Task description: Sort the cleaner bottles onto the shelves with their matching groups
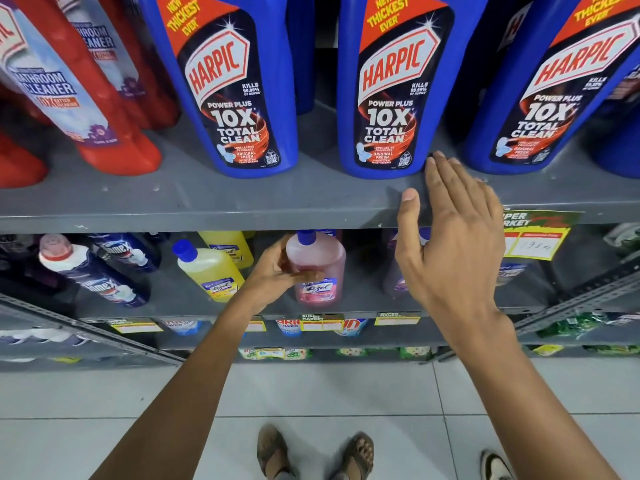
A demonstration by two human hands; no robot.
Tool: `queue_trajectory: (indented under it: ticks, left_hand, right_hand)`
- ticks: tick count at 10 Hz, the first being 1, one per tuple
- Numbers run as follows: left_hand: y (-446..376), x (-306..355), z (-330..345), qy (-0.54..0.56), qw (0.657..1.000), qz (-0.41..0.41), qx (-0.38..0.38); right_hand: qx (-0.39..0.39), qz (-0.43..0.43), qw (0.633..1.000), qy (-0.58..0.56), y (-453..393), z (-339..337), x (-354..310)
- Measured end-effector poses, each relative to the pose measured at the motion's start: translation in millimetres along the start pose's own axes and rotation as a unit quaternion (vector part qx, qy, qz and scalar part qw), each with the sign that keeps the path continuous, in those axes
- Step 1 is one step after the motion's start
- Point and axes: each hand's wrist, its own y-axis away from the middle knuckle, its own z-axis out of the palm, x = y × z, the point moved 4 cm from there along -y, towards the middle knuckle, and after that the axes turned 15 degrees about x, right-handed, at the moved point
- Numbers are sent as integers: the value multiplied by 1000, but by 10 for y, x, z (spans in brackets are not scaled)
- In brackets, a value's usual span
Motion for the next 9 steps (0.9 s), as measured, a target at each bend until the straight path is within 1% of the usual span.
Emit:
queue_trajectory:
  ticks: [4,8,9]
  left_hand:
    - [-27,-68,0,2,1000,1,-19]
    - [-2,-35,-22,-8,999,-23,-38]
    - [207,-92,-43,-29,999,-27,27]
  right_hand:
    - [5,5,1000,-2,4,6,-15]
    - [-4,7,1000,-6,7,24,-14]
    - [-6,20,999,-30,-45,-65,56]
